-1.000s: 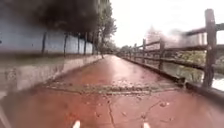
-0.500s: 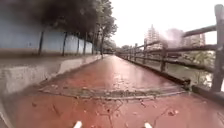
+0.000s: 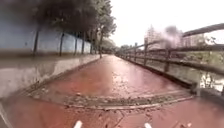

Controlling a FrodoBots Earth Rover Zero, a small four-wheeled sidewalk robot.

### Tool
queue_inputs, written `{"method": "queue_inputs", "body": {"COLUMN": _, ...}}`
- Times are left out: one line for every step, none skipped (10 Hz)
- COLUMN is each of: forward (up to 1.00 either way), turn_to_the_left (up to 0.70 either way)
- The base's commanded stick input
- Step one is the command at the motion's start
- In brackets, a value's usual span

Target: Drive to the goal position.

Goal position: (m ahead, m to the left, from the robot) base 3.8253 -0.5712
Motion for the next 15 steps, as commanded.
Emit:
{"method": "queue_inputs", "body": {"forward": 0.50, "turn_to_the_left": 0.31}}
{"method": "queue_inputs", "body": {"forward": 0.50, "turn_to_the_left": 0.49}}
{"method": "queue_inputs", "body": {"forward": 0.50, "turn_to_the_left": 0.44}}
{"method": "queue_inputs", "body": {"forward": 0.50, "turn_to_the_left": 0.23}}
{"method": "queue_inputs", "body": {"forward": 0.50, "turn_to_the_left": 0.02}}
{"method": "queue_inputs", "body": {"forward": 0.50, "turn_to_the_left": 0.00}}
{"method": "queue_inputs", "body": {"forward": 0.50, "turn_to_the_left": 0.00}}
{"method": "queue_inputs", "body": {"forward": 0.50, "turn_to_the_left": 0.00}}
{"method": "queue_inputs", "body": {"forward": 0.50, "turn_to_the_left": 0.00}}
{"method": "queue_inputs", "body": {"forward": 0.50, "turn_to_the_left": 0.00}}
{"method": "queue_inputs", "body": {"forward": 0.50, "turn_to_the_left": 0.00}}
{"method": "queue_inputs", "body": {"forward": 0.50, "turn_to_the_left": 0.00}}
{"method": "queue_inputs", "body": {"forward": 0.50, "turn_to_the_left": 0.00}}
{"method": "queue_inputs", "body": {"forward": 0.50, "turn_to_the_left": 0.00}}
{"method": "queue_inputs", "body": {"forward": 0.50, "turn_to_the_left": 0.00}}
